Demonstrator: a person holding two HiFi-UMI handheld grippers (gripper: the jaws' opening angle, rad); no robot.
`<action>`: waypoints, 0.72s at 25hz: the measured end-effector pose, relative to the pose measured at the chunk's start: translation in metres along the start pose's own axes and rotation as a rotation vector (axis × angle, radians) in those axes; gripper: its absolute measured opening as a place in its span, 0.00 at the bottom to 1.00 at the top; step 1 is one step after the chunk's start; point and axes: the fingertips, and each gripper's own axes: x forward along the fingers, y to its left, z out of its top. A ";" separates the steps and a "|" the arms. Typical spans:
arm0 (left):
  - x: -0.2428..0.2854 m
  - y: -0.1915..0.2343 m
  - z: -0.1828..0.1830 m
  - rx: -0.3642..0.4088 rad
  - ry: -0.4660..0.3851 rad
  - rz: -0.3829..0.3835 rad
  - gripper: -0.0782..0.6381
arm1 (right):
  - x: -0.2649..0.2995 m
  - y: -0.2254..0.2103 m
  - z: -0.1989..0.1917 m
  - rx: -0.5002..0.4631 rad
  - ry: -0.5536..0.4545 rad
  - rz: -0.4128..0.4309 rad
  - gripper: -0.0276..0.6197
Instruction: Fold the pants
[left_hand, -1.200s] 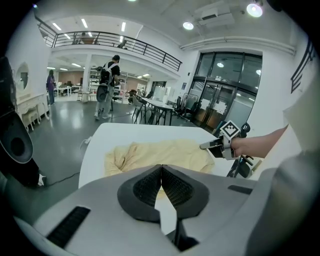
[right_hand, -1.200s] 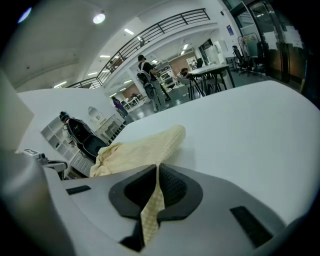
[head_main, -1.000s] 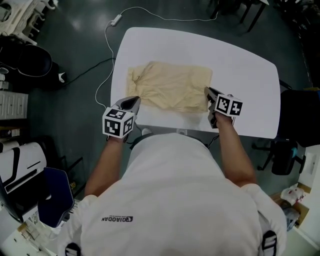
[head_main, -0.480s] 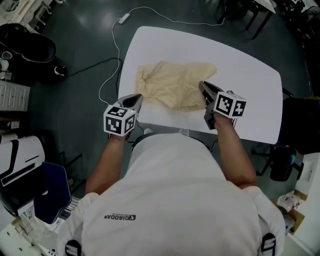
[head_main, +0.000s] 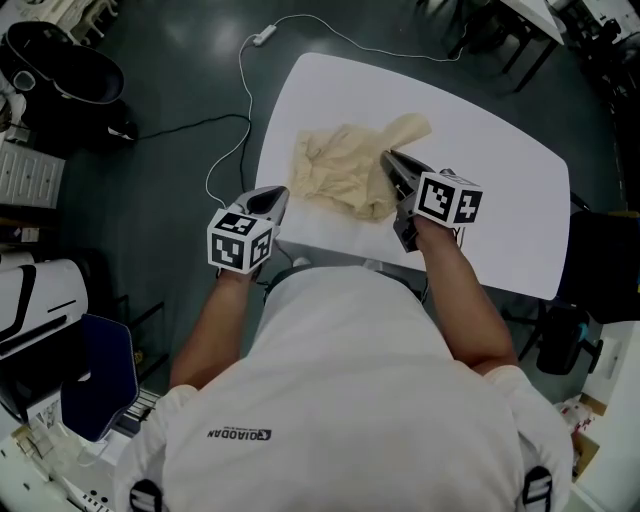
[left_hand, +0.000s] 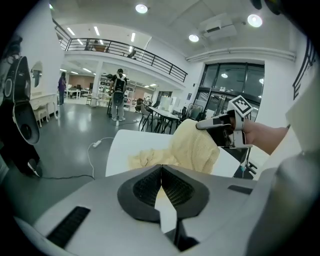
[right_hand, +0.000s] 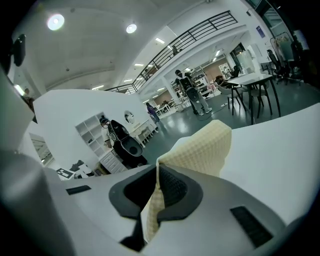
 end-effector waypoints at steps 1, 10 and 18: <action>-0.003 0.003 -0.001 -0.001 -0.002 0.002 0.15 | 0.006 0.005 0.001 -0.005 0.003 0.005 0.09; -0.029 0.044 -0.010 -0.048 -0.034 0.047 0.15 | 0.073 0.050 -0.010 -0.054 0.073 0.055 0.09; -0.051 0.073 -0.018 -0.104 -0.059 0.093 0.15 | 0.137 0.069 -0.041 -0.084 0.188 0.043 0.09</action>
